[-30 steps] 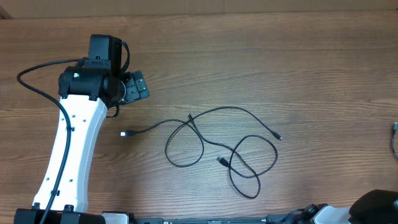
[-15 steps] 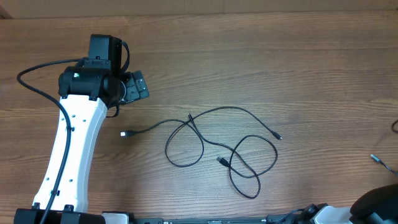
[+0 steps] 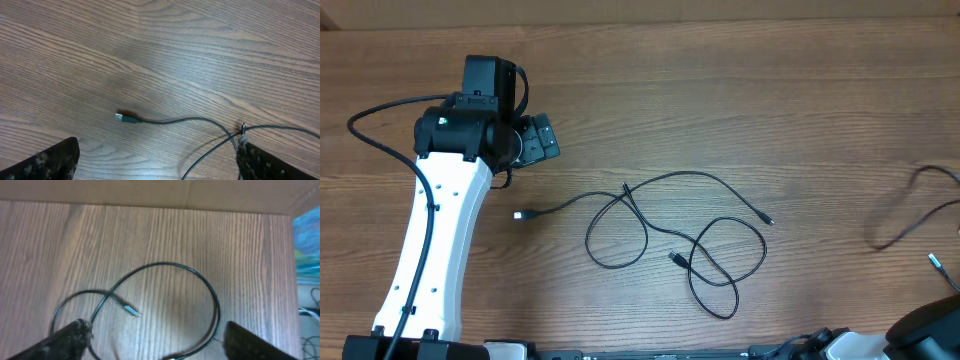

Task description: Untangle cables

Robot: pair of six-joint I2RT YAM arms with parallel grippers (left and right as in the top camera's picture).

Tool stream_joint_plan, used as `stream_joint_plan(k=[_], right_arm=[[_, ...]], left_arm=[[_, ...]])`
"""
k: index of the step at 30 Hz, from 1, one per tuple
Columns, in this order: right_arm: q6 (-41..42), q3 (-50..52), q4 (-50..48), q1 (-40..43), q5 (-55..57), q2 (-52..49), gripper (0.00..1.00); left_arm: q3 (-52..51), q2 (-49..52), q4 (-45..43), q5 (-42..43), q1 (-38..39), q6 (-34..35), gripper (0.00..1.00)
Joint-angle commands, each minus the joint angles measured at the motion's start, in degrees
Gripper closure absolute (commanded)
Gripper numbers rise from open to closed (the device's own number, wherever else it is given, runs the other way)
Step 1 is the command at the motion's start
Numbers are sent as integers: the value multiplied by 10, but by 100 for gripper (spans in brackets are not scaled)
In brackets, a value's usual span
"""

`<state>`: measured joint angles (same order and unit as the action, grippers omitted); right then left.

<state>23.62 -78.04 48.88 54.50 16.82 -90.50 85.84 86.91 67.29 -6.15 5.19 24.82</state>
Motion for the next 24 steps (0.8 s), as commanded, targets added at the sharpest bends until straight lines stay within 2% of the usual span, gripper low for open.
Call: stream_joint_plan(k=[1,3,12,14,24], right_arm=[[15,5,-2,13,-50,0,5],[15,5,-3,14,-82,0,0],[15,5,17,12,-361,0,0],[15,6,29,1,-389,0,0],[16,9,60,-127,-363,0,0]], left_arm=[[6,2,-2,2,-2,-13,0],[6,2,-2,2,-2,-13,0],[6,2,-2,2,-2,-13,0],[6,2,-2,2,-2,-13,0],[6,2,-2,2,-2,-13,1]])
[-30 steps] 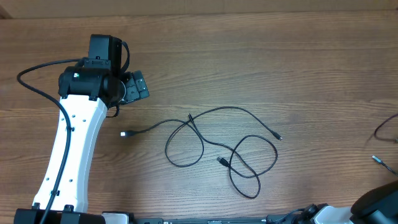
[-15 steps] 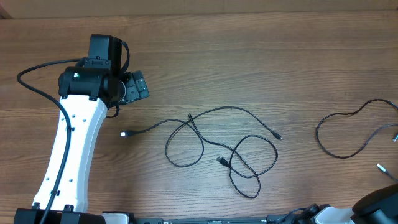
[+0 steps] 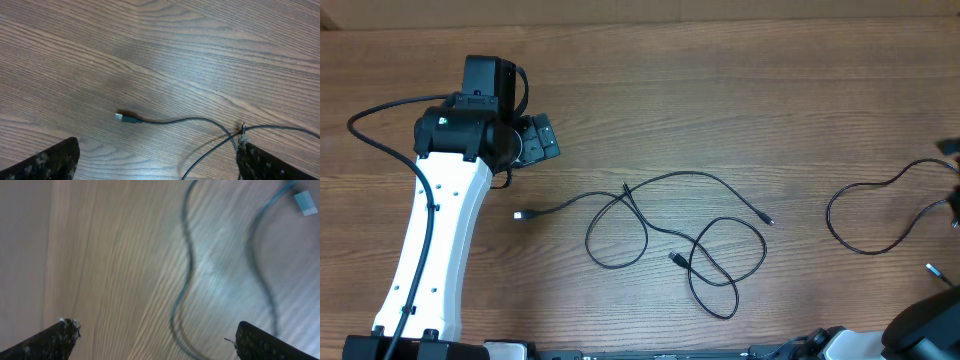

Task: Untangle cables
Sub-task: 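Lower the right gripper and lay the cable down on the right side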

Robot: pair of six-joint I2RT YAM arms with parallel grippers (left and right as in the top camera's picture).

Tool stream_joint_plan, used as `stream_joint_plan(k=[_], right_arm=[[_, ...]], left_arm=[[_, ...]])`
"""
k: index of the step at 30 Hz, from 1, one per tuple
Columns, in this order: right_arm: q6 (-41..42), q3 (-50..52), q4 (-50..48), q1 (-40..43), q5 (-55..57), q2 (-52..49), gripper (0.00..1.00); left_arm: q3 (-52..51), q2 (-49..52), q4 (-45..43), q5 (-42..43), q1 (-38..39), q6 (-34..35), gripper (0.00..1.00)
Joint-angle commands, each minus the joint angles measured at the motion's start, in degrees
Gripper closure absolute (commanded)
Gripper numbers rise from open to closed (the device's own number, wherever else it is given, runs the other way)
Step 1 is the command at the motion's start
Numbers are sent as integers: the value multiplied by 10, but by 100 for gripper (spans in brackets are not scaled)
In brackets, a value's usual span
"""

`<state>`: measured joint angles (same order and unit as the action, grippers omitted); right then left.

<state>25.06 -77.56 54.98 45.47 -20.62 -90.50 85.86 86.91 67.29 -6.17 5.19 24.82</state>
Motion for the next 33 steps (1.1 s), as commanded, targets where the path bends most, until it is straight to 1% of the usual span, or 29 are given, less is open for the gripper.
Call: stream_joint_plan(k=[1,6,8,10,12,16,22,28,29,30,31,33], right_arm=[[12,4,-1,-64,43,-1,0],[72,4,8,-150,184,-16,0],[80,4,7,-176,211,-34,0],[81,4,0,-194,212,-66,0],[85,4,-9,-201,212,-95,0],[132,4,-15,-201,212,-162,0],[159,4,-22,-201,242,-206,0],[182,4,-29,-201,261,-244,5],[185,4,-31,-201,261,-247,6],[185,4,-37,-201,261,-253,10],[186,4,-43,-201,262,-256,20],[186,4,-50,-201,262,-257,31]], left_arm=[[5,2,-2,2,-2,-13,0],[5,2,-2,2,-2,-13,0],[5,2,-2,2,-2,-13,0],[5,2,-2,2,-2,-13,1],[5,2,-2,2,-2,-13,0],[5,2,-2,2,-2,-13,0],[5,2,-2,2,-2,-13,0],[5,2,-2,2,-2,-13,0],[5,2,-2,2,-2,-13,0],[5,2,-2,2,-2,-13,0],[5,2,-2,2,-2,-13,0],[5,2,-2,2,-2,-13,0]])
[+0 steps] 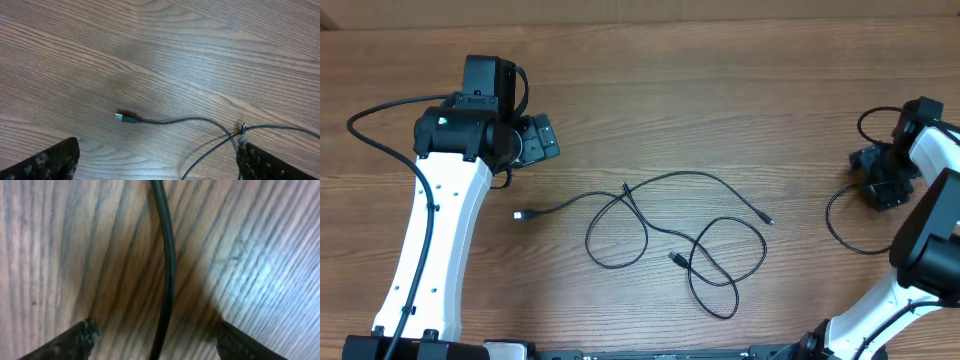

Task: Untangle cables
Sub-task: 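Lower the right gripper and lay the cable down on the right side, then lift the right gripper away from the placed cable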

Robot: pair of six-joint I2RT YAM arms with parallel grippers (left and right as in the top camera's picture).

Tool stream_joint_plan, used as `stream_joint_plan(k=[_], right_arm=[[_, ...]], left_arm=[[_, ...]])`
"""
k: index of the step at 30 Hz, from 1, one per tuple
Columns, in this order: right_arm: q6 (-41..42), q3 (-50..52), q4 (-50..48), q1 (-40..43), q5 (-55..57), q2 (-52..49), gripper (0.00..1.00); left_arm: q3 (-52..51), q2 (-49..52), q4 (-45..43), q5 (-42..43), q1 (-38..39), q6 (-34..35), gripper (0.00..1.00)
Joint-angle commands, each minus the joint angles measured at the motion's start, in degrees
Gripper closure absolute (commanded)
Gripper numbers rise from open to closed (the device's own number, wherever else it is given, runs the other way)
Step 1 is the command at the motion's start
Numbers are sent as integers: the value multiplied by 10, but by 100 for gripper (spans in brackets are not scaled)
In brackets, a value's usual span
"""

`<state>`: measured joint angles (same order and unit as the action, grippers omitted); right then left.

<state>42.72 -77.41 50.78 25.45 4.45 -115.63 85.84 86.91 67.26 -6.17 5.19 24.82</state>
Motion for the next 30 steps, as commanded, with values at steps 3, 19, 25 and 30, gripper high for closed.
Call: stream_joint_plan(k=[3,19,25,30], right_arm=[[10,2,-16,-1,11,-5,60],[10,-257,216,2,146,8,96],[30,-357,307,13,177,18,96],[64,-375,356,50,195,39,96]], left_arm=[[6,2,-2,2,-2,-13,0],[6,2,-2,2,-2,-13,0],[6,2,-2,2,-2,-13,0],[6,2,-2,2,-2,-13,0]])
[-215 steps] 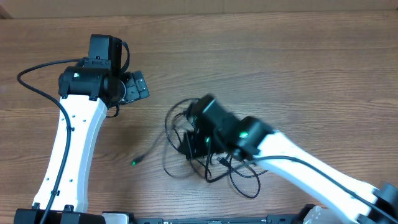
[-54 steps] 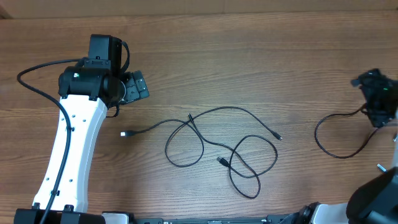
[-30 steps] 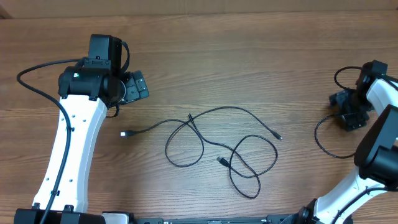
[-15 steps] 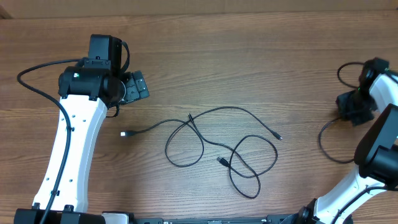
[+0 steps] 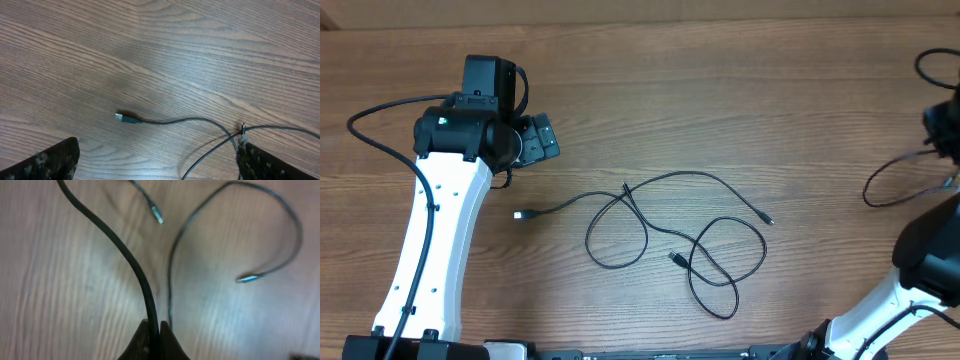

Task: Untangle cables
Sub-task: 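Lift the right gripper away from the placed cable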

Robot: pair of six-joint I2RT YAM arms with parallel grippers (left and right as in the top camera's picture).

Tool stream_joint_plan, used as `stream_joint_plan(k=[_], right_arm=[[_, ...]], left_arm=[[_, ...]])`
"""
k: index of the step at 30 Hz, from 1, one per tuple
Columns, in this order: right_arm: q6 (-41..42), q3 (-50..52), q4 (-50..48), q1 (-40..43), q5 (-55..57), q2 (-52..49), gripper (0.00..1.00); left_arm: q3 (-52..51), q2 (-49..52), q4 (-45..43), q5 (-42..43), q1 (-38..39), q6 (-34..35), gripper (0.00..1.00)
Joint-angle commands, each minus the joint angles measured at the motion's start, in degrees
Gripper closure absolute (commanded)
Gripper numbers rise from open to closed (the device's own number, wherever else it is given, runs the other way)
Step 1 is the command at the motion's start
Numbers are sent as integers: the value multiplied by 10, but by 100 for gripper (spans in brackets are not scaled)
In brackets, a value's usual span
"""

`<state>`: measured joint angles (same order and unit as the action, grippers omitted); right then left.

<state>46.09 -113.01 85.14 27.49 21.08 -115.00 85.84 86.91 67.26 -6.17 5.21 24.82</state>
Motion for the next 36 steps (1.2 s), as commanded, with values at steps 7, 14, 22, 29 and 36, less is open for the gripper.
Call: stream_joint_plan(k=[7,14,22,29,36], right_arm=[[67,-19,60,124,44,50,96],[84,-19,87,207,56,55,96],[125,-18,116,288,84,55,96],[103,-18,88,323,28,55,93],[42,-18,51,292,-2,55,96]], left_arm=[[6,2,-2,2,-2,-13,0],[6,2,-2,2,-2,-13,0],[6,2,-2,2,-2,-13,0],[6,2,-2,2,-2,-13,0],[6,2,-2,2,-2,-13,0]])
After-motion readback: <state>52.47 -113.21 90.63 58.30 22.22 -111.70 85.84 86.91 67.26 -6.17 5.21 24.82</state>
